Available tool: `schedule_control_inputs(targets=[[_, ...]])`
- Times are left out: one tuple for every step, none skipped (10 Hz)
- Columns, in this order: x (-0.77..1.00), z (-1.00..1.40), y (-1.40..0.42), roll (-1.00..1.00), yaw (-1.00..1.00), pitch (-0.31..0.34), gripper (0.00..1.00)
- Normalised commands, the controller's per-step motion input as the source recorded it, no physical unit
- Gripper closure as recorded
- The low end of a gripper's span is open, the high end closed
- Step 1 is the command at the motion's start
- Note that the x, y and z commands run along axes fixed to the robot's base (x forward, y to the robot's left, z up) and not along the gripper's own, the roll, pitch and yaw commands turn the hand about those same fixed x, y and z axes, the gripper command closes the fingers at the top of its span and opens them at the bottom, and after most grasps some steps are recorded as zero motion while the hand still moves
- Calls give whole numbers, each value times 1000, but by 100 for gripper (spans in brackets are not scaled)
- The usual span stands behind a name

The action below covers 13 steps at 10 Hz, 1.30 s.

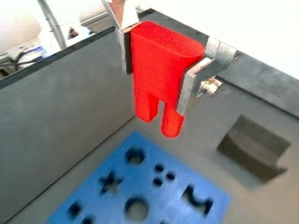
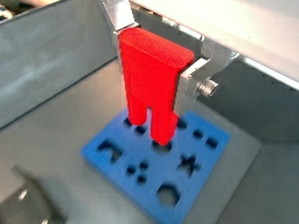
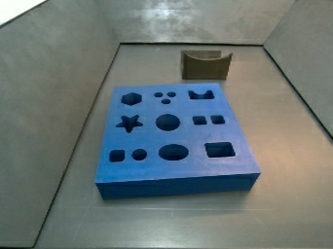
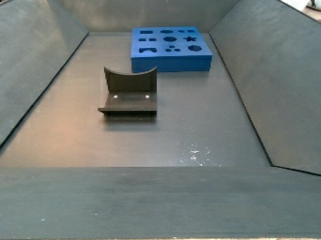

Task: Pick up the square-circle object. Move up. Rotate the square-circle object. Move to above the board. Insert the square-circle object.
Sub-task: Move to above the board, then insert the square-circle object.

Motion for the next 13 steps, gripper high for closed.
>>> schedule_control_inputs(targets=[[215,108,-431,39,8,133,100],[163,63,-258,49,10,130,100],[0,-20,0,0,0,0,100],[-34,-366,-363,20,0,-10,100],[0,-680,-654,27,11,-70,100],[-43,-880,-743,51,69,-106,100],[0,-871,-597,3,129,-69,100],[0,-920,-603,21,129,-59,100],[0,-903,-646,24,157,-44,100],[94,-854,-617,10,174,-27,100],[120,-774,-537,14,177,-19,100],[29,-697,-417,10,114,-3,100],[0,-643,-329,43,491,-3,100]])
